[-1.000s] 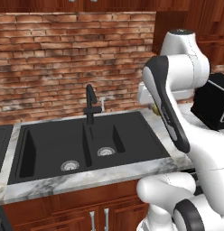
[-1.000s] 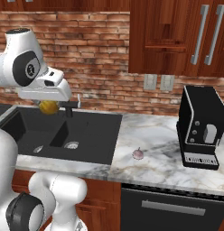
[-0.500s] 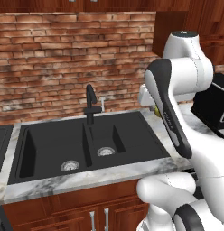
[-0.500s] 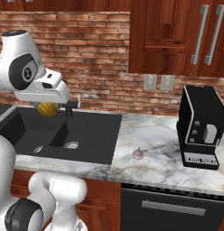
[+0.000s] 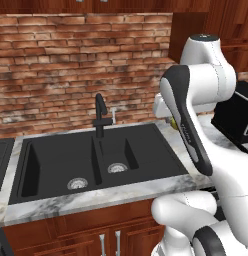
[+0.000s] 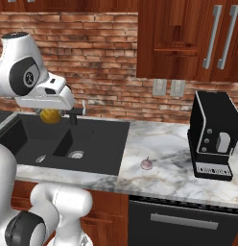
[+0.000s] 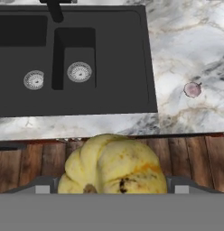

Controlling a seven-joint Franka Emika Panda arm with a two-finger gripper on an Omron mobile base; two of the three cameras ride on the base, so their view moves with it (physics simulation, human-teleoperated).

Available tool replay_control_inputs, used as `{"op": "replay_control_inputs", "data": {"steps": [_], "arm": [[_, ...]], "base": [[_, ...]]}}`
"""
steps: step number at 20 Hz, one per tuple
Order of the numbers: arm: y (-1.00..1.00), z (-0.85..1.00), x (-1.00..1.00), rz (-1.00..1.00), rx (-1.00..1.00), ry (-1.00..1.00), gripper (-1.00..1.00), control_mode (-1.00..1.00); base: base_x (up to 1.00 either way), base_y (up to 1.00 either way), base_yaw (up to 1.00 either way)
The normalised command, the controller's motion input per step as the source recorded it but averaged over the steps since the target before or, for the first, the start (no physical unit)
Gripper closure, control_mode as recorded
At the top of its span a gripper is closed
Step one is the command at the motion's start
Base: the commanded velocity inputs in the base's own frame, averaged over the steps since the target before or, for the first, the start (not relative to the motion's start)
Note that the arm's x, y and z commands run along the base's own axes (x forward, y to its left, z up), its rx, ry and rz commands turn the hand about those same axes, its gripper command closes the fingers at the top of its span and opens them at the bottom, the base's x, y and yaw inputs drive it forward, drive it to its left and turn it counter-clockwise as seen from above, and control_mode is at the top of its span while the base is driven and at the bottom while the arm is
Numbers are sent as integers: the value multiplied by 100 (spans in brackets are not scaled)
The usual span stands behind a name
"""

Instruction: Put the garlic and squash in the pan. Then turn on the rear right burner and set the heat to medium.

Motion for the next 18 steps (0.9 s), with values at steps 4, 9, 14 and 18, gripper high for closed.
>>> {"op": "replay_control_inputs", "data": {"steps": [4,9,14,18], "arm": [[0,0,0,0,0,0,100,100],[0,0,0,0,0,0,100,100],[0,0,0,0,0,0,100,100],[0,0,0,0,0,0,100,100]], "base": [[-79,24,0],[-98,46,0],[-36,92,2],[0,89,0]]}}
